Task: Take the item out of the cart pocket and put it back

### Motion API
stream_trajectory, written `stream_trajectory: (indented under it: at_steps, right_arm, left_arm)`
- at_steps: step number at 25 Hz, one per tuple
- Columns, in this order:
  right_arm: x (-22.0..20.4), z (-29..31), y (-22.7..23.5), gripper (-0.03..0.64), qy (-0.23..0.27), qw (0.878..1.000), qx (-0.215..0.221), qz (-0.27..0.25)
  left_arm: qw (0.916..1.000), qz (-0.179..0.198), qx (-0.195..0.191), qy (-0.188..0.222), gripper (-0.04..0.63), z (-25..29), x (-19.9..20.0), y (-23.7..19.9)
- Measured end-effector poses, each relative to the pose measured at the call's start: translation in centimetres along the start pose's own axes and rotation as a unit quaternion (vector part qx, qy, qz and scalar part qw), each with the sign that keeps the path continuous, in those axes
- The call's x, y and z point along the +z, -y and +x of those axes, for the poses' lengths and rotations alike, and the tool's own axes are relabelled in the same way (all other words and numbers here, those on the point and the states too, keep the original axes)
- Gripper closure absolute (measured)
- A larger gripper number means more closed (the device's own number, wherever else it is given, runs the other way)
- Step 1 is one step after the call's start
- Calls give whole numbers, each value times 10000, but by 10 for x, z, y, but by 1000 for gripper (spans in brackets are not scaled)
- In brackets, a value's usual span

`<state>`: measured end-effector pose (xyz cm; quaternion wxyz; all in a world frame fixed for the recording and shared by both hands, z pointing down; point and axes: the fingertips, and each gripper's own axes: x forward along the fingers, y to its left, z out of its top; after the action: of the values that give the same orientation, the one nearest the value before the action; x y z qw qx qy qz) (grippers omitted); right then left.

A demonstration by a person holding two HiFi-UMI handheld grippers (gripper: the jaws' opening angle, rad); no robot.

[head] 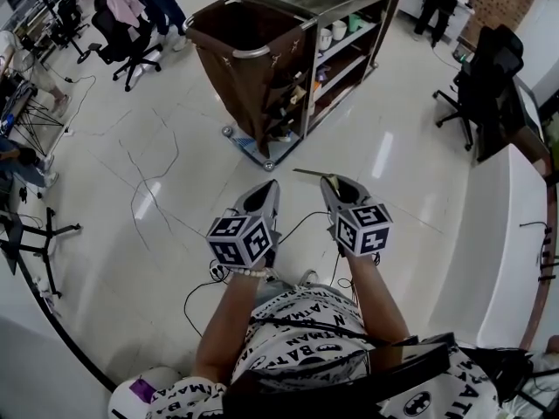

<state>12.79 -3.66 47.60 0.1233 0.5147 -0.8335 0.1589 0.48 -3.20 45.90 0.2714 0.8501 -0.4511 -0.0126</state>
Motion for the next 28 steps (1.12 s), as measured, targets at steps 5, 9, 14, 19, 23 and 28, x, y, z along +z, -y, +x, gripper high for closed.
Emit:
stream_trajectory:
  at_steps: [5, 9, 14, 19, 23, 28]
  right_arm:
    - [-2, 2, 3, 538, 18, 10000, -15, 38]
    - [2, 5, 3, 540, 28, 10000, -26, 34]
    - [5, 13, 3, 540, 35, 10000, -47, 40]
    - [8, 22, 1, 538, 35, 10000, -73, 24]
    - [14, 30, -4, 540, 16, 9999, -111, -35]
    - [18, 41, -9, 539, 65, 9998, -195, -41]
  left_arm:
    - [10000, 22, 29, 5, 595, 1, -1, -4]
    - [10000, -56, 62, 13, 595, 1, 1, -9]
    - [10000, -47, 61, -25, 595, 5, 4, -15]
    - [10000, -44, 49, -32, 595, 8, 9, -24]
    - [9999, -110, 27, -13, 595, 8, 14, -34]
    - [9999, -99, -36, -91, 595, 8, 15, -49]
